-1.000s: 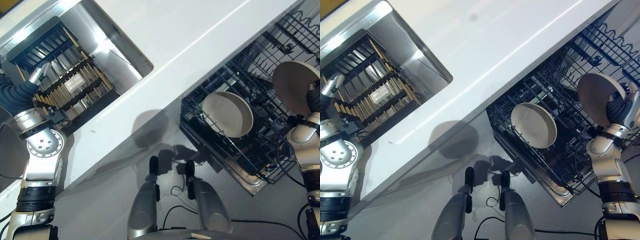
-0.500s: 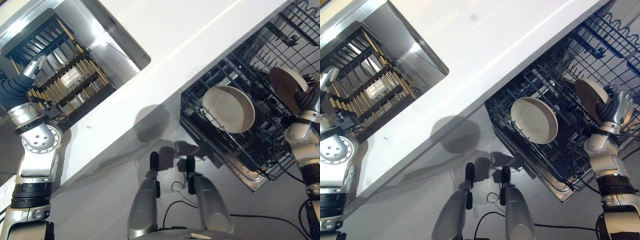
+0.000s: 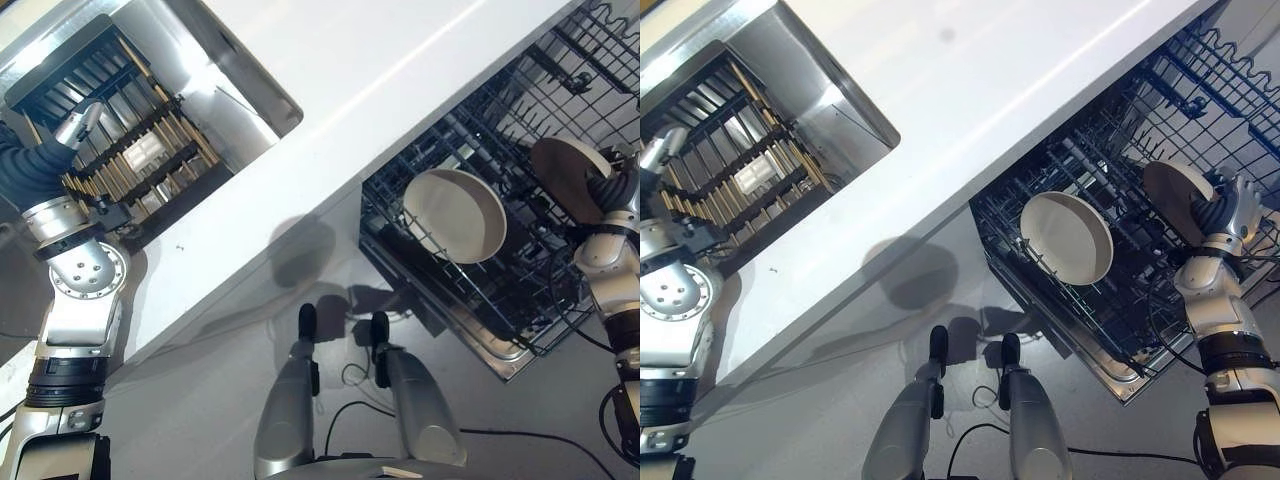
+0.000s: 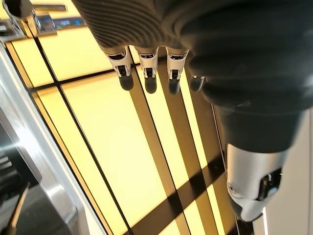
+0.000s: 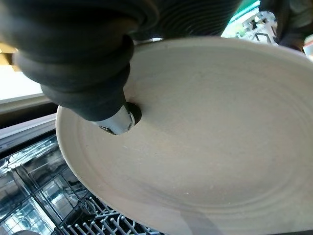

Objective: Pick up plates and place into dishwasher.

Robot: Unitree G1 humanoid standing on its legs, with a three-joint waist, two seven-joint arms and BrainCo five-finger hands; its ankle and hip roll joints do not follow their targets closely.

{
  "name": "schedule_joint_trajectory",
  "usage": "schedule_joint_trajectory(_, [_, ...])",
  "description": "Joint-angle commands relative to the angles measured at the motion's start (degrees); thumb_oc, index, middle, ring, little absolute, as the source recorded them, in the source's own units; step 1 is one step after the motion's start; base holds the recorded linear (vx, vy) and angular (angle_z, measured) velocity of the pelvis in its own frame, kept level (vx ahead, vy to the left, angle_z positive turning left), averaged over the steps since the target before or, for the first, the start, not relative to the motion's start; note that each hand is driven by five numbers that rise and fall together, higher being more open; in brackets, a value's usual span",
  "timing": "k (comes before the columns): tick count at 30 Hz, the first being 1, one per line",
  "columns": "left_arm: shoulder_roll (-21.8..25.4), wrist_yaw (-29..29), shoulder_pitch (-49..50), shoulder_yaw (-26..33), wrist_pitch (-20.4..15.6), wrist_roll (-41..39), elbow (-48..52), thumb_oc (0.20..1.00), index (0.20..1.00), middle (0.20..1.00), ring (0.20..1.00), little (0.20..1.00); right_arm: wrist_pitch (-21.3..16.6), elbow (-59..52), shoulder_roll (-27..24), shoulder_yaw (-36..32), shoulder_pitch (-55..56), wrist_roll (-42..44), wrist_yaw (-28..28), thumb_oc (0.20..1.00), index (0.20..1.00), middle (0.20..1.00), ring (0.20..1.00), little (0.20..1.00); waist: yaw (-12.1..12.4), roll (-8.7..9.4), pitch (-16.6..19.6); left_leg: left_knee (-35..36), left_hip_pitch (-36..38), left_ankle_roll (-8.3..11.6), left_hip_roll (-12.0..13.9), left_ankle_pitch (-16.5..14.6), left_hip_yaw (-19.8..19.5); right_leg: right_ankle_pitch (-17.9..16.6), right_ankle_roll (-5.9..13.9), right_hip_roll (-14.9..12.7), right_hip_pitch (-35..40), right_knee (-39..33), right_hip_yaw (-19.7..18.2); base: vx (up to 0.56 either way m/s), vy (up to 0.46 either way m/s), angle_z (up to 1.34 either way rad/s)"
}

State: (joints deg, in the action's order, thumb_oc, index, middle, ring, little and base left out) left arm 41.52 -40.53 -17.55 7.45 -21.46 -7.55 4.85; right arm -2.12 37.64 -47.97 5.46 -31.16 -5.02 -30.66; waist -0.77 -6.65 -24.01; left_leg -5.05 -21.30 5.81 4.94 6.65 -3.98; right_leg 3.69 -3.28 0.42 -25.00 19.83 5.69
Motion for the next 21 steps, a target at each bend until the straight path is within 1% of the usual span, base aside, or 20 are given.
schedule_joint_trajectory(1, [-0.75, -1.05, -4.33, -1.14, -0.68, 1.06, -1.86, 1.0, 1.0, 1.0, 1.0, 1.0, 2.75, 4.82, 7.06, 8.68, 1.5, 7.0, 9.71, 0.2, 0.2, 0.2, 0.2, 0.2, -1.08, 0.22, -1.98, -2.64, -1.49, -0.98, 1.63, -0.08, 1.03, -6.8, 3.66, -2.37, 1.83, -10.02, -3.48, -0.06, -0.015, 0.0])
schedule_joint_trajectory(3, [-0.59, -1.11, -4.91, -1.51, -0.63, 1.06, -1.82, 1.0, 1.0, 1.0, 1.0, 1.0, 3.21, 6.0, 7.43, 9.52, 1.36, 7.9, 10.57, 0.2, 0.2, 0.2, 0.2, 0.2, -1.05, 0.1, -2.42, -2.47, -1.61, -0.99, 1.57, 0.02, 1.08, -7.05, 3.73, -2.52, 1.64, -10.18, -3.46, -0.04, -0.014, 0.0])
schedule_joint_trajectory(8, [0.23, -0.7, -7.01, -2.34, 0.09, 0.35, -2.4, 1.0, 1.0, 1.0, 1.0, 1.0, 2.88, 10.25, 8.27, 10.69, 0.43, 8.27, 11.88, 0.2, 0.2, 0.2, 0.2, 0.2, -1.0, -0.24, -3.08, -2.12, -1.85, -1.08, 1.56, 0.29, 1.2, -7.32, 3.81, -2.56, 1.3, -10.25, -3.59, 0.0, -0.001, 0.01])
schedule_joint_trajectory(12, [0.93, -0.36, -8.15, -2.62, 0.48, -0.15, -2.7, 1.0, 1.0, 1.0, 1.0, 1.0, 4.96, 12.06, 8.63, 10.97, 0.1, 9.03, 13.44, 0.2, 0.2, 0.2, 0.2, 0.2, -0.91, -0.12, -3.46, -1.83, -2.17, -1.17, 1.43, 0.47, 1.11, -7.75, 3.95, -2.62, 0.75, -10.26, -3.58, -0.02, -0.024, 0.01])
schedule_joint_trajectory(16, [1.34, -0.18, -9.38, -3.4, 0.85, -0.32, -2.99, 1.0, 1.0, 1.0, 1.0, 1.0, 5.87, 15.11, 8.71, 11.52, -1.1, 10.3, 14.53, 0.2, 0.2, 0.2, 0.2, 0.2, -0.6, -0.1, -3.73, -1.55, -2.46, -1.28, 1.31, 0.58, 0.89, -8.19, 4.02, -2.75, 0.57, -10.7, -3.55, -0.01, -0.016, 0.0])
schedule_joint_trajectory(17, [1.47, -0.17, -9.47, -3.47, 0.79, -0.4, -2.96, 1.0, 1.0, 1.0, 1.0, 1.0, 6.11, 15.33, 8.83, 11.59, -1.31, 10.21, 14.59, 0.319, 0.319, 0.319, 0.319, 0.319, -0.51, -0.08, -3.78, -1.43, -2.47, -1.33, 1.26, 0.59, 0.83, -8.28, 4.05, -2.75, 0.52, -10.75, -3.56, -0.01, -0.018, 0.05])
schedule_joint_trajectory(18, [1.53, -0.13, -9.54, -3.5, 0.75, -0.5, -2.92, 1.0, 1.0, 1.0, 1.0, 1.0, 6.05, 15.54, 9.01, 11.66, -1.41, 10.13, 14.49, 0.68, 0.68, 0.68, 0.68, 0.68, -0.44, -0.04, -3.81, -1.35, -2.47, -1.34, 1.23, 0.6, 0.78, -8.33, 4.05, -2.77, 0.51, -10.8, -3.57, -0.01, -0.017, 0.07])
schedule_joint_trajectory(19, [1.51, -0.04, -9.57, -3.47, 0.7, -0.45, -2.83, 1.0, 1.0, 1.0, 1.0, 1.0, 6.09, 15.57, 9.22, 11.66, -1.45, 10.12, 14.51, 1.0, 1.0, 1.0, 1.0, 1.0, -0.37, 0.02, -3.81, -1.21, -2.39, -1.36, 1.22, 0.6, 0.77, -8.37, 4.06, -2.77, 0.53, -10.86, -3.53, 0.0, -0.016, 0.08])
schedule_joint_trajectory(21, [1.54, 0.23, -9.67, -3.47, 0.45, -0.53, -3.04, 1.0, 1.0, 1.0, 1.0, 1.0, 6.97, 15.42, 9.46, 11.67, -1.53, 10.32, 14.32, 1.0, 1.0, 1.0, 1.0, 1.0, -0.26, 0.2, -3.75, -1.28, -2.32, -1.38, 1.21, 0.58, 0.7, -8.41, 4.02, -2.79, 0.62, -10.81, -3.46, 0.0, -0.016, 0.07])
